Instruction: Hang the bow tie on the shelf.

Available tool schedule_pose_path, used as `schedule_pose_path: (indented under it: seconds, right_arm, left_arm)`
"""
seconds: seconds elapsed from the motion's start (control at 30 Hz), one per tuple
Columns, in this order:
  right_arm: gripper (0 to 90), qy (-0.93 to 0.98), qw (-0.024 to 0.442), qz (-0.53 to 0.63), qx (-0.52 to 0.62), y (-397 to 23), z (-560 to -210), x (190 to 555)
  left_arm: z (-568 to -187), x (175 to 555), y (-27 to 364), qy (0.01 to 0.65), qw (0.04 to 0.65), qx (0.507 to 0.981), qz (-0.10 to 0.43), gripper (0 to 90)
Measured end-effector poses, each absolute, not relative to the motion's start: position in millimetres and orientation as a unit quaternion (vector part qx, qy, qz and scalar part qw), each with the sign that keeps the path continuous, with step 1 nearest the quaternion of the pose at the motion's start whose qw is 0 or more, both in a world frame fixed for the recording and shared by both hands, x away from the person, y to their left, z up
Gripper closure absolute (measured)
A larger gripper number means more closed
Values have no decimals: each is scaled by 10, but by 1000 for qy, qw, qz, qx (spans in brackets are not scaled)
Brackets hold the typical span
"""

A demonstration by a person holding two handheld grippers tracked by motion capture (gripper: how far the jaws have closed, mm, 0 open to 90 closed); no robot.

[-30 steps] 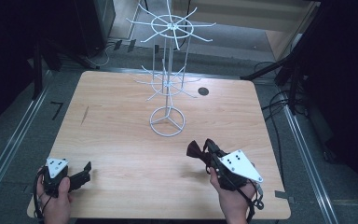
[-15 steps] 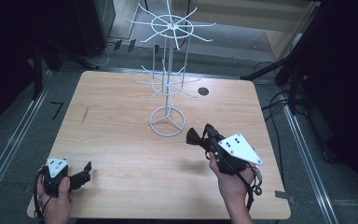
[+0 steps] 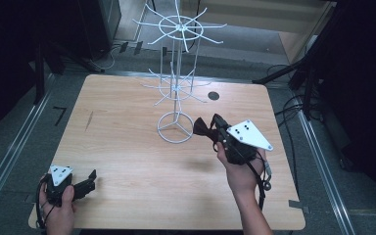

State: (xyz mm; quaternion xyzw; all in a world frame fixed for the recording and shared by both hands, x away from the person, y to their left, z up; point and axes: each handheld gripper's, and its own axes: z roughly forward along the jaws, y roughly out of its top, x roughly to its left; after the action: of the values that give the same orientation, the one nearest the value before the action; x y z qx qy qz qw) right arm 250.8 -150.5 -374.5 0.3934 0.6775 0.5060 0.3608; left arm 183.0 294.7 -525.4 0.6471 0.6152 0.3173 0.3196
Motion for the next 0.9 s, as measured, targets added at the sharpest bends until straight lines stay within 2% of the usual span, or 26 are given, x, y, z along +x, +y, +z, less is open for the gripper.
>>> schedule_pose_path:
  seconds: [0.9]
  right_arm:
    - [900,688,354,506,381,-1291,-3593,3002]
  left_arm:
    - [-5255,1844,2930,613,316,651,315,138]
